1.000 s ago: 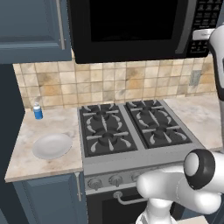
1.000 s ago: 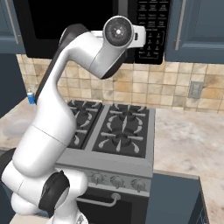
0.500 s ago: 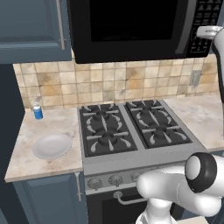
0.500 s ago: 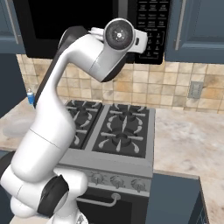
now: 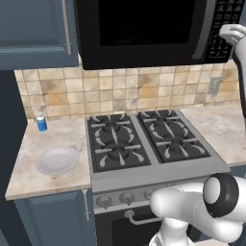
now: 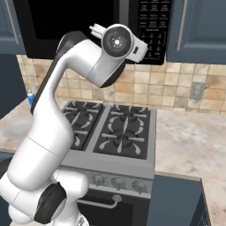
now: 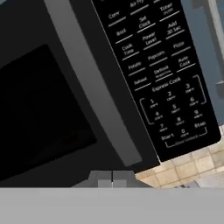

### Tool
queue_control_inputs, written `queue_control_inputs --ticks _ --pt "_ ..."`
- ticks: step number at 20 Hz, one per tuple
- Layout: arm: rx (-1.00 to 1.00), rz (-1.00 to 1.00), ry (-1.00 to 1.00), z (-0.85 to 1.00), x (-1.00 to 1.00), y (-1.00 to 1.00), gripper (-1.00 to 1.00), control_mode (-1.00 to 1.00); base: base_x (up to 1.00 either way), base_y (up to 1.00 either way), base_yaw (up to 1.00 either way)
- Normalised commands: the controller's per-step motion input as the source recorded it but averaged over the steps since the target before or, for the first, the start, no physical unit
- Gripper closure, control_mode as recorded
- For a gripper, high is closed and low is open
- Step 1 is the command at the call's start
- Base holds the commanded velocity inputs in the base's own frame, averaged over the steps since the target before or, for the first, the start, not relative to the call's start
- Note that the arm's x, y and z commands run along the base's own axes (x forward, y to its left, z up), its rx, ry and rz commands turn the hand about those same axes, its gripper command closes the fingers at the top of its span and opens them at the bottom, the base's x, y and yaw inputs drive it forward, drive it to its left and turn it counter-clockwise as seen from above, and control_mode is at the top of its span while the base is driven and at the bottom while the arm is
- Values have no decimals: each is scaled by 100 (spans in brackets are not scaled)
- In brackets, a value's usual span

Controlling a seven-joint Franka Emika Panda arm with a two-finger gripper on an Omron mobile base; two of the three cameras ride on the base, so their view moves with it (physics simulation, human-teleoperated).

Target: Pick the mushroom from the counter and place it in the microwave. Then turn on the microwave.

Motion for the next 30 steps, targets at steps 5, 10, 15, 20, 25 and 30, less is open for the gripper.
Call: queue_control_inputs --ticks 5,10,15,20,25,30 --pt "25 -5 0 -10 -5 0 100 -100 0 0 0" --pt "24 -1 2 -10 -1 -2 100 -100 0 0 0" --pt "22 0 4 -11 0 -5 100 -100 0 0 0" --pt "18 0 3 -15 0 -5 100 -100 0 0 0" --pt "17 0 0 -18 0 -10 100 -100 0 0 0" --pt "15 0 0 -13 0 -7 100 -100 0 0 0"
